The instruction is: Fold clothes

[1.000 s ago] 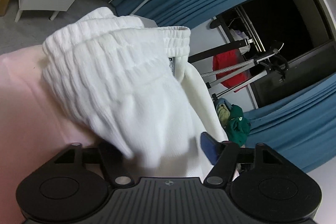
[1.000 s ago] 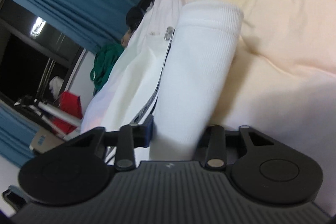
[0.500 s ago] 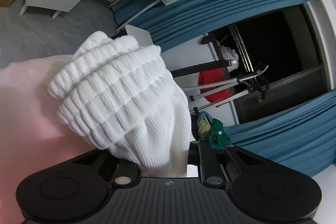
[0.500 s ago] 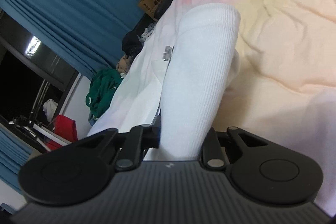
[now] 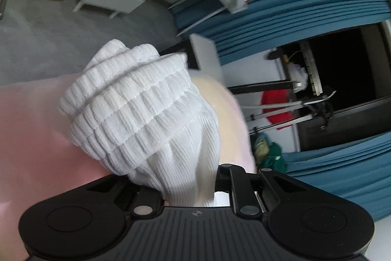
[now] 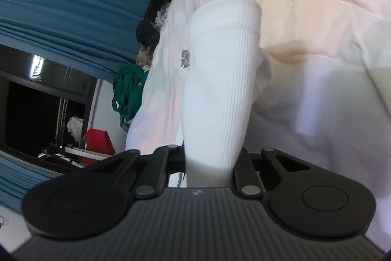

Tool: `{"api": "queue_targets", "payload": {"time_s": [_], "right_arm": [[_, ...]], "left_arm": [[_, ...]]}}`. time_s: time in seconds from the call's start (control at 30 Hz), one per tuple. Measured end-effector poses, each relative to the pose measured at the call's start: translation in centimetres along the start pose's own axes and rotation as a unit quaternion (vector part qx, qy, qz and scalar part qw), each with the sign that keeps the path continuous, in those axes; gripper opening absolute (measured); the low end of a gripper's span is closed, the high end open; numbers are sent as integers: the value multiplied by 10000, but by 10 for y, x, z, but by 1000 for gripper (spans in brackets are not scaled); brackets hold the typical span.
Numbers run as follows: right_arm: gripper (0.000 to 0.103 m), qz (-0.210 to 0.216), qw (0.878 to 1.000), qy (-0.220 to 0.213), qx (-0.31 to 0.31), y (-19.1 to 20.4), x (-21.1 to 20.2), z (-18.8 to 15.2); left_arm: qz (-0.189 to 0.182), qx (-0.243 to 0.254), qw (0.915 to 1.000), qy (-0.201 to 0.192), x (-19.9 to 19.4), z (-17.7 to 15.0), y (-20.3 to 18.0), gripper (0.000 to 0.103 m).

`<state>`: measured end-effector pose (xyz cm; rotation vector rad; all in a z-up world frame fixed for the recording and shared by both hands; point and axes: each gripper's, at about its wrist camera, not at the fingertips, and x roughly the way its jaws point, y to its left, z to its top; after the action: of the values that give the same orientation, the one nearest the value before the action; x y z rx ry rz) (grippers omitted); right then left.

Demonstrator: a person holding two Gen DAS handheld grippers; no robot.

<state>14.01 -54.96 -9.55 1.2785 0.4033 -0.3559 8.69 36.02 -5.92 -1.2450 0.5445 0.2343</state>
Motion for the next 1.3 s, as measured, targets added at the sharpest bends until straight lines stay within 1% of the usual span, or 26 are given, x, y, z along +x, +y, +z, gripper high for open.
{"api": "queue_targets", "payload": {"time_s": [0.1,0.2,0.3,0.37,0.4,0.43,0.47,0.5,0.53,0.57,0.63,0.73,0.8,0.87,0.9,0.93,0.97,1.03,1.1,1.2,1.23,1.3], "right_arm": [[16,-165,9998,74,1,-10,-3,-1],[16,-342,9992,222,9,-18,4,0],[16,-403,9989,242,-87,-18,8,-3],[17,-378,9989,245,-87,-18,9,-4],[17,-364,9990,264,-48,-19,9,-4],[18,-347,9989,300,-10,-20,10,-3],[20,-329,9989,338,26,-22,12,-3],[20,-333,9987,380,62,-24,13,-2],[22,-334,9984,434,105,-27,14,-2],[22,-338,9980,496,180,-30,16,-1],[24,-248,9972,586,397,-37,17,1],[31,-110,9957,668,633,-42,18,2],[37,-46,9952,699,678,-41,20,1],[47,13,9955,704,634,-37,21,1],[50,36,9957,703,596,-35,21,0],[54,54,9960,701,542,-33,22,0],[54,70,9963,699,485,-31,23,0],[54,76,9970,690,330,-29,25,-1],[54,78,9975,680,172,-28,28,-1],[53,140,9978,635,136,-32,31,1],[53,148,9978,628,150,-33,32,2],[52,132,9978,640,107,-32,33,4]], "left_arm": [[427,-87,9986,293,4,6,16,18],[569,-157,9973,446,8,11,25,22],[713,153,9965,410,2,10,18,28],[844,444,9948,356,-5,0,12,34],[930,598,9933,343,-9,-5,9,40],[1057,768,9909,311,-13,-10,4,44],[1221,916,9880,236,-18,-16,0,47],[1364,1067,9848,139,-24,-22,-6,54],[1454,1249,9815,-5,-31,-28,-12,59],[1527,1478,9770,-149,-38,-35,-19,62],[1615,1914,9673,-395,-44,-48,-36,72],[1720,2423,9527,-639,-47,-73,-53,77],[1929,2756,9385,-780,-42,-86,-66,77],[2081,3022,9260,-885,-35,-97,-77,77],[2108,3075,9232,-931,-33,-100,-79,78],[2132,3080,9223,-955,-33,-101,-79,79],[2150,3057,9224,-971,-32,-102,-79,80],[2153,2882,9281,-963,-28,-98,-74,80],[2106,2651,9365,-913,-24,-90,-70,80],[2000,2234,9521,-595,-13,-69,-59,80],[2001,2097,9559,-472,-11,-63,-54,80],[2034,1943,9595,-148,-11,-55,-45,80]]}}
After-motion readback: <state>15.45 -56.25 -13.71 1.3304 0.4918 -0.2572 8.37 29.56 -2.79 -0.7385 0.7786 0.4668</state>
